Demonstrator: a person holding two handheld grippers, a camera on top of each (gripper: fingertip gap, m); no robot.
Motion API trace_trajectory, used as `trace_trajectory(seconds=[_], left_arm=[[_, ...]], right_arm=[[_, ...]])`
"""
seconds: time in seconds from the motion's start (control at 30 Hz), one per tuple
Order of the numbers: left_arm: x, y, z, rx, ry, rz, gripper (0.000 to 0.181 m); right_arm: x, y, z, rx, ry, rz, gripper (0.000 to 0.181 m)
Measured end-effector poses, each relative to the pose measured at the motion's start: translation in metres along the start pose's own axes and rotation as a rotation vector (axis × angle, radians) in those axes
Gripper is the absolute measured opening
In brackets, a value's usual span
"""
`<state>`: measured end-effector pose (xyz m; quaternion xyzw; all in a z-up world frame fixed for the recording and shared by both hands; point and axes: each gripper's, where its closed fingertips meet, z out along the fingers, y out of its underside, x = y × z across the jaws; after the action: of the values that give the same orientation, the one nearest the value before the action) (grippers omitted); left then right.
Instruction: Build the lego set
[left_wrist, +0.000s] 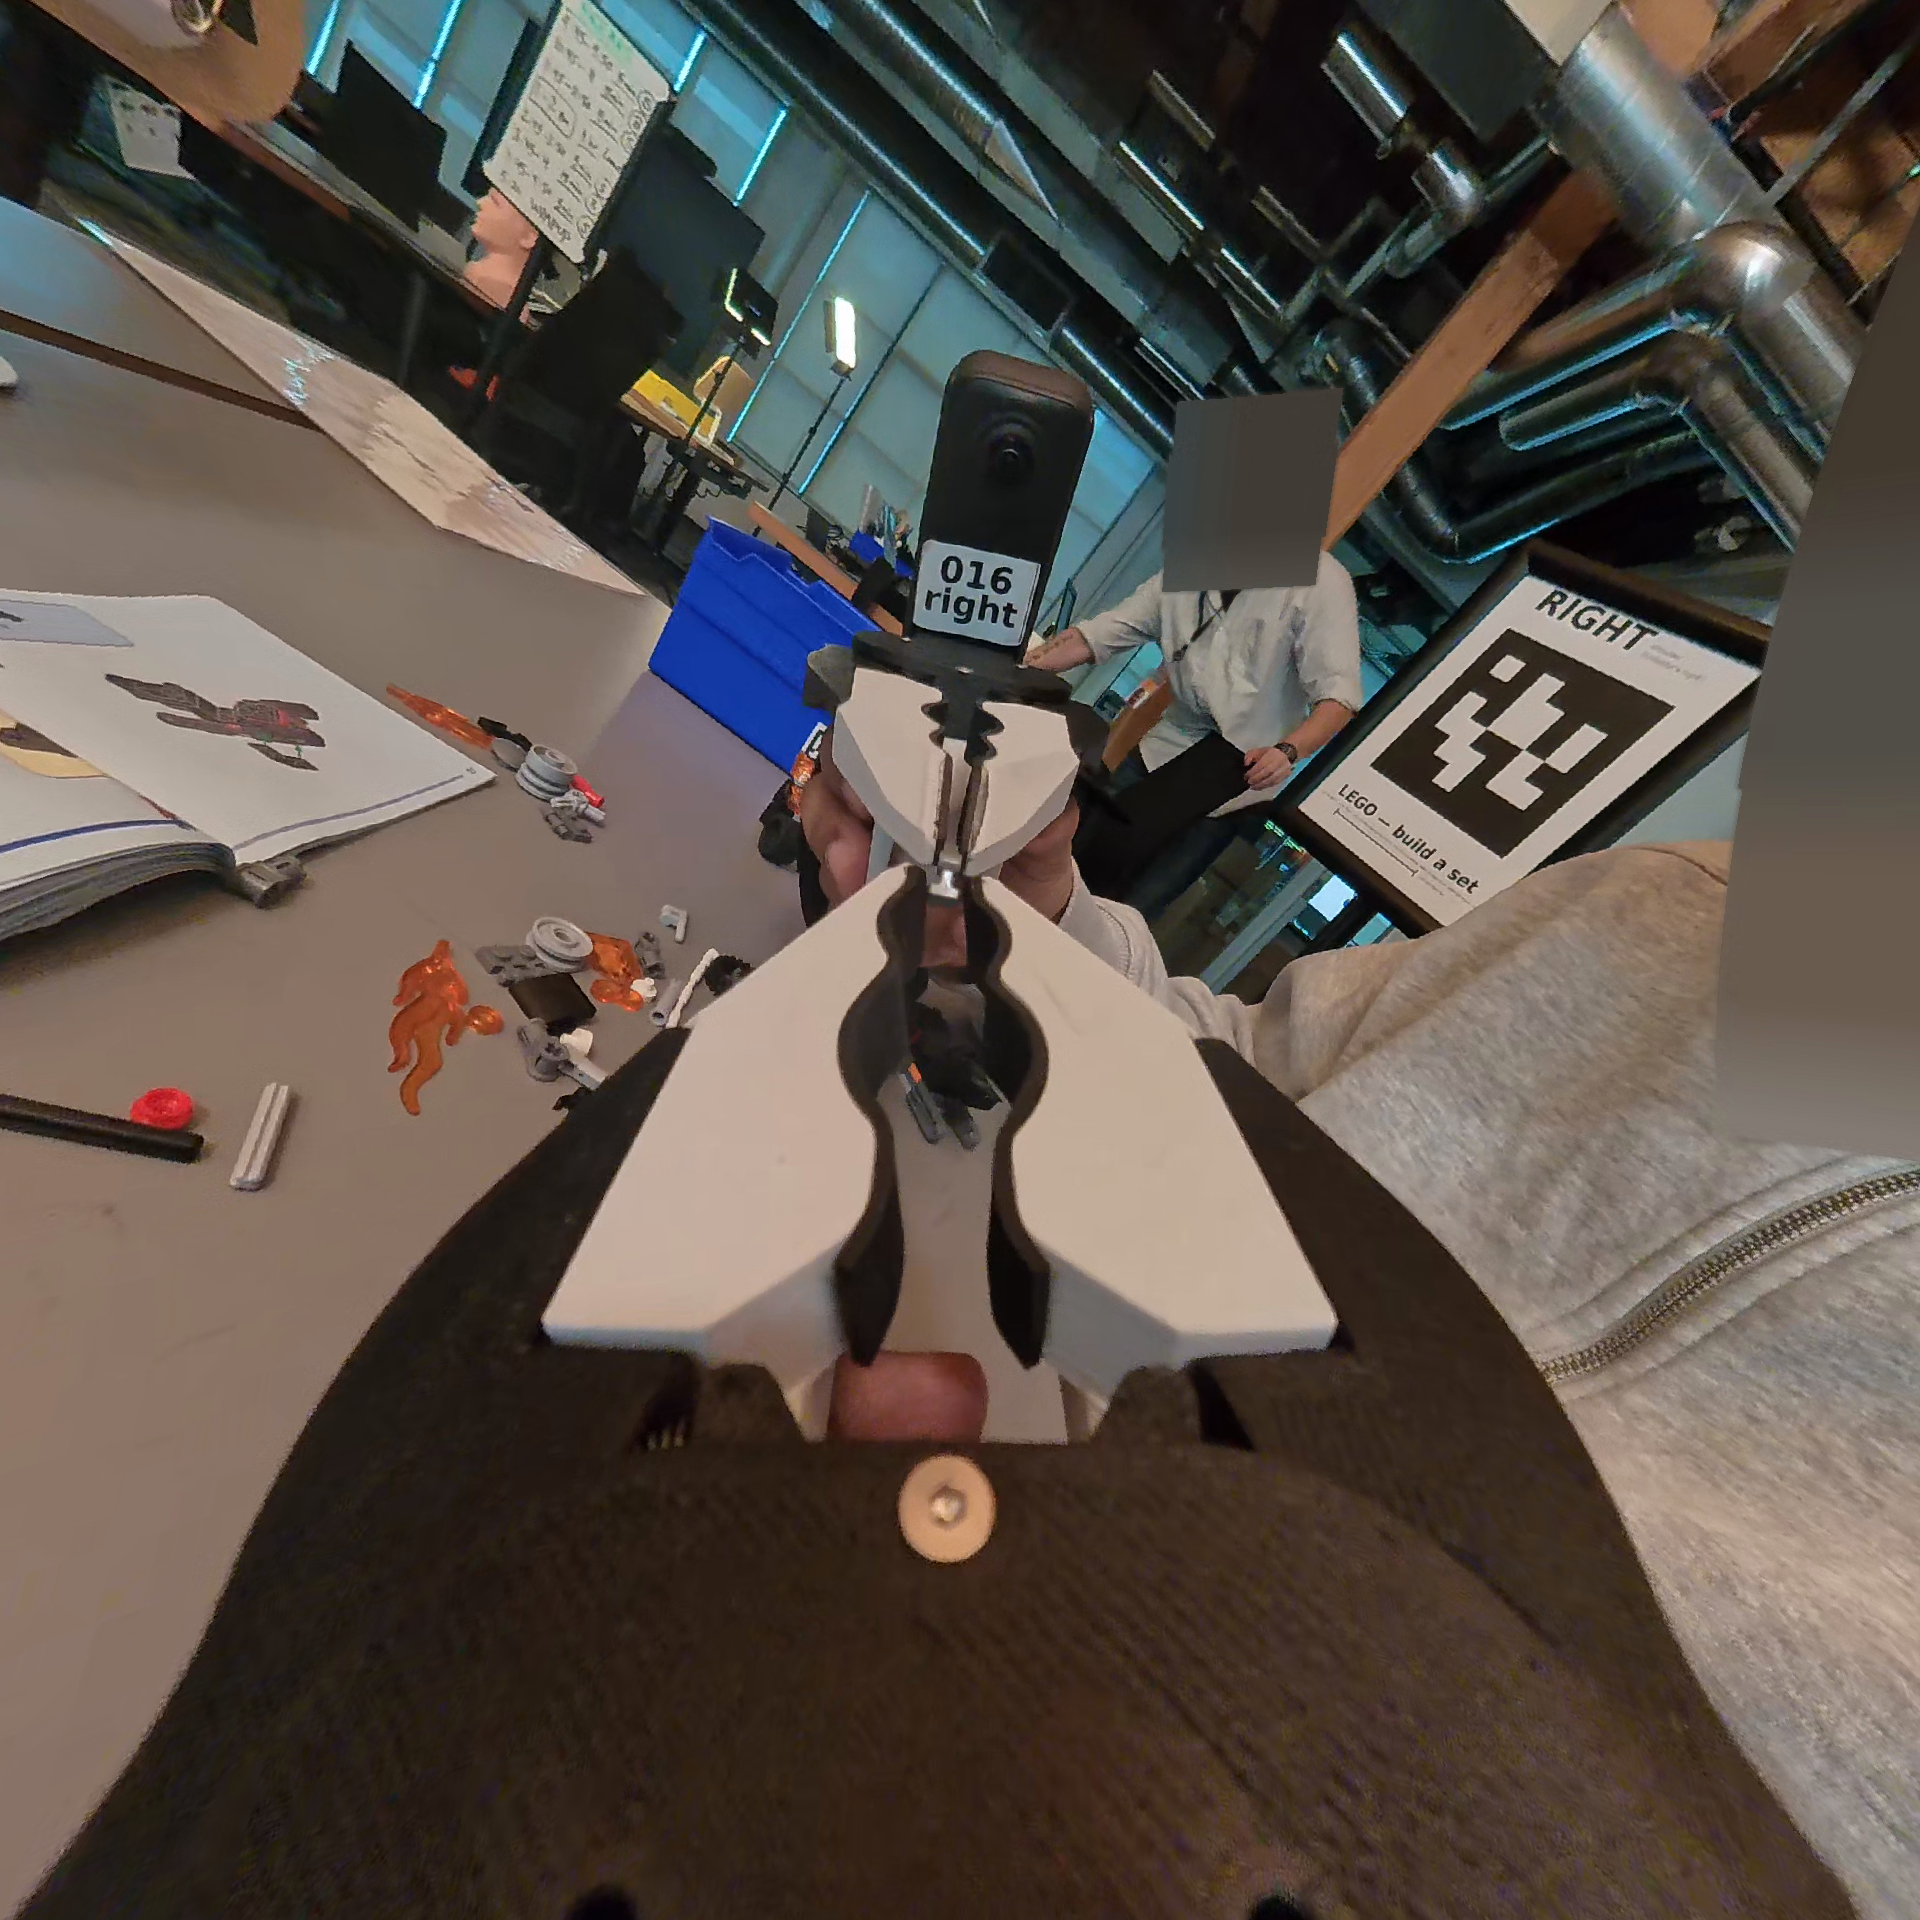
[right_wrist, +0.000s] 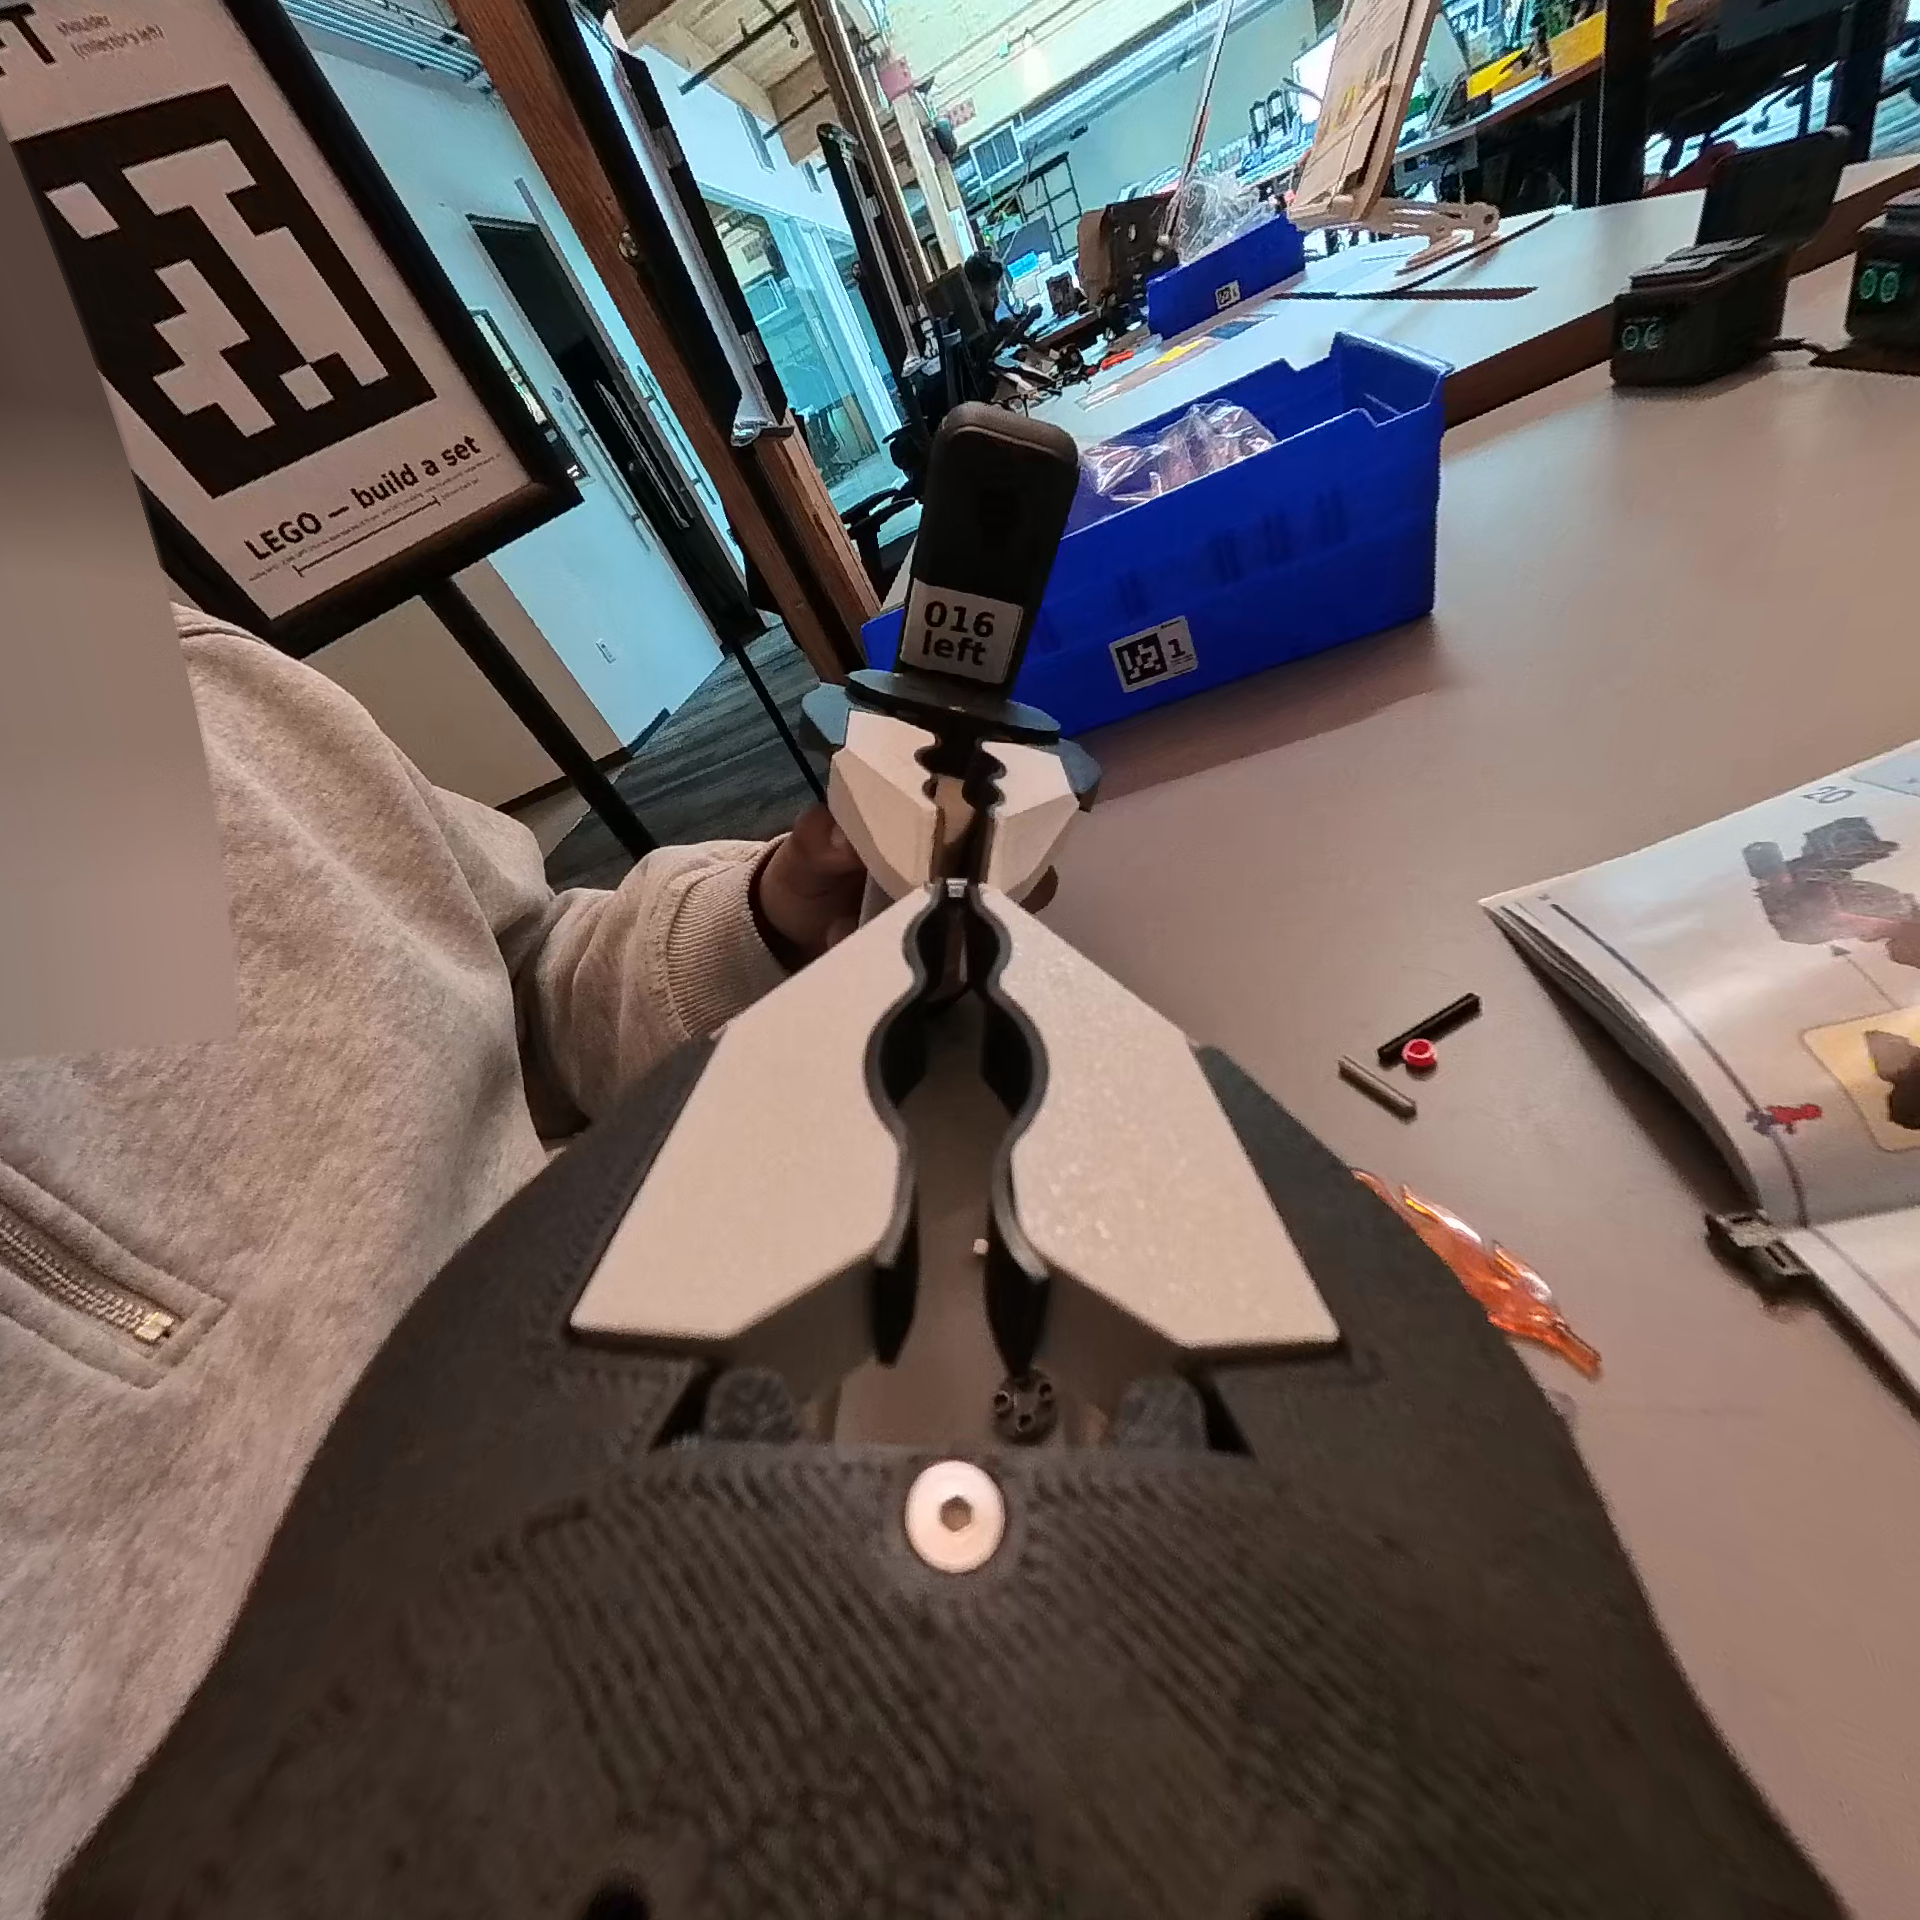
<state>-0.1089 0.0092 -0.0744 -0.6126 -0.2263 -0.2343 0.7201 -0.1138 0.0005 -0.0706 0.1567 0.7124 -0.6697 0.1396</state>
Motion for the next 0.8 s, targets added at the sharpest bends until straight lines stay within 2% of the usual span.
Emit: trace_trajectory(seconds=[0.33,0.5,0.67,0.8], left_arm=[[-0.001,0.000,-0.003,-0.014,-0.005,0.013,0.002],[-0.013,0.015,-0.012,-0.148,-0.071,0.047,0.008],[-0.006,0.034,-0.014,-0.312,-0.075,0.134,0.013],[-0.011,0.043,-0.015,-0.383,-0.126,0.189,0.007]], right_arm=[[0.000,0.008,0.001,-0.056,0.003,-0.012,0.000],[0.001,0.021,0.005,-0.146,0.030,-0.054,0.001],[0.004,0.041,0.010,-0.267,0.072,-0.129,0.001],[0.002,0.048,0.012,-0.309,0.067,-0.155,0.001]])
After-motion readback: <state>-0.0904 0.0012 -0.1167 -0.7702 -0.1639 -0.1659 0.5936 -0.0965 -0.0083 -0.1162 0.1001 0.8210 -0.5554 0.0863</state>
